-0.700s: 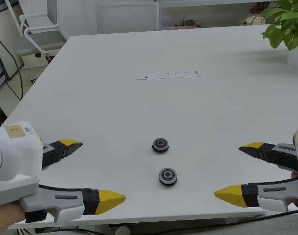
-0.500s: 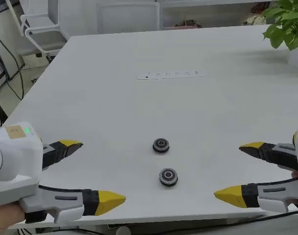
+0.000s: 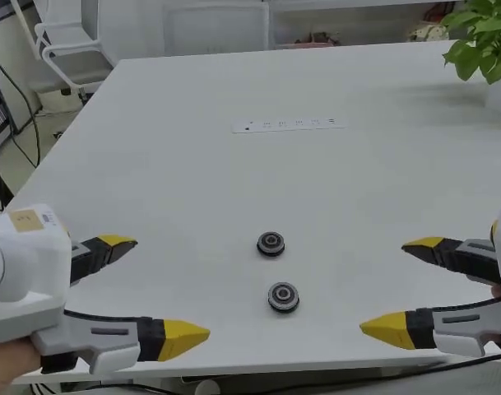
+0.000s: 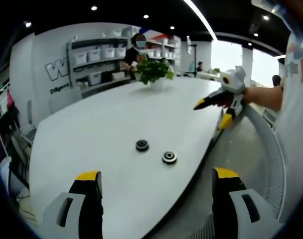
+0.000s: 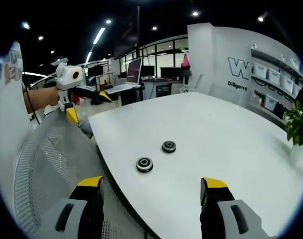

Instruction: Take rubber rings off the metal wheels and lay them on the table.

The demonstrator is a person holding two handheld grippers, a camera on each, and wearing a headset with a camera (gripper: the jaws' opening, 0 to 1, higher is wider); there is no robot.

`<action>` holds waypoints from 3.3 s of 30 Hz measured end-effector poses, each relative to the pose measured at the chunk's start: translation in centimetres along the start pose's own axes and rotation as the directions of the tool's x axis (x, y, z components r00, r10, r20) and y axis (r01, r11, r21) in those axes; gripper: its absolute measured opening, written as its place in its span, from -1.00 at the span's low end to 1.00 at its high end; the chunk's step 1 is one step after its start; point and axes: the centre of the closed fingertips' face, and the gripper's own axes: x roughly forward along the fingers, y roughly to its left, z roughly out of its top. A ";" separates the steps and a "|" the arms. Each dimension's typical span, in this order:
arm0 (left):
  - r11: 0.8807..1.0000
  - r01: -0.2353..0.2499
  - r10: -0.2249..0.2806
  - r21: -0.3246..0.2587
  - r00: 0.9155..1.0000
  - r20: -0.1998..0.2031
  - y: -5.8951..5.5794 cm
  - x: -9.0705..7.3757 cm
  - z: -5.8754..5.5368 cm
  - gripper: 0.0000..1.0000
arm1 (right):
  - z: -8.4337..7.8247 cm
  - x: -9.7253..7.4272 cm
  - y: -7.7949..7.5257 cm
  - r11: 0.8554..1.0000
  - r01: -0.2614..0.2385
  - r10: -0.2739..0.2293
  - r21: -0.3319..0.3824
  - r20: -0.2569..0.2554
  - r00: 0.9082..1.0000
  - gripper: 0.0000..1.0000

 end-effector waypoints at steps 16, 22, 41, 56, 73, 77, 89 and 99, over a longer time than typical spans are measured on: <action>1.000 0.006 -0.006 0.017 1.000 -0.024 0.1 0.0 -0.4 0.85 | -0.4 0.0 0.0 1.000 -0.004 0.004 -0.002 -0.024 1.000 0.56; 1.000 0.009 -0.008 0.018 1.000 -0.027 0.1 0.1 -0.5 0.85 | -0.6 0.2 -0.1 1.000 -0.005 0.005 -0.001 -0.036 0.999 0.52; 0.999 0.023 -0.021 0.032 0.999 -0.041 0.7 1.1 0.1 0.83 | -0.1 1.1 -0.9 0.999 -0.027 0.025 -0.028 -0.047 0.999 0.50; 0.997 0.054 -0.051 0.057 0.997 -0.053 1.3 2.6 0.3 0.82 | 0.8 2.5 -1.8 0.997 -0.053 0.050 -0.056 -0.043 0.998 0.47; 0.992 0.090 -0.081 0.091 0.992 -0.099 2.1 5.0 -0.4 0.78 | 0.0 4.8 -2.7 0.994 -0.098 0.096 -0.038 -0.056 0.994 0.45; 0.988 0.118 -0.105 0.100 0.987 -0.125 1.6 5.9 -1.1 0.77 | -0.5 5.4 -2.4 0.989 -0.127 0.121 -0.081 -0.073 0.990 0.45; 0.980 0.160 -0.143 0.115 0.979 -0.143 1.3 7.4 -1.4 0.71 | -0.5 7.2 -1.7 0.970 -0.198 0.188 -0.140 -0.083 0.979 0.37; 0.969 0.206 -0.178 0.139 0.965 -0.191 1.0 9.0 -2.5 0.66 | -1.6 8.8 -1.2 0.951 -0.256 0.237 -0.173 -0.124 0.964 0.30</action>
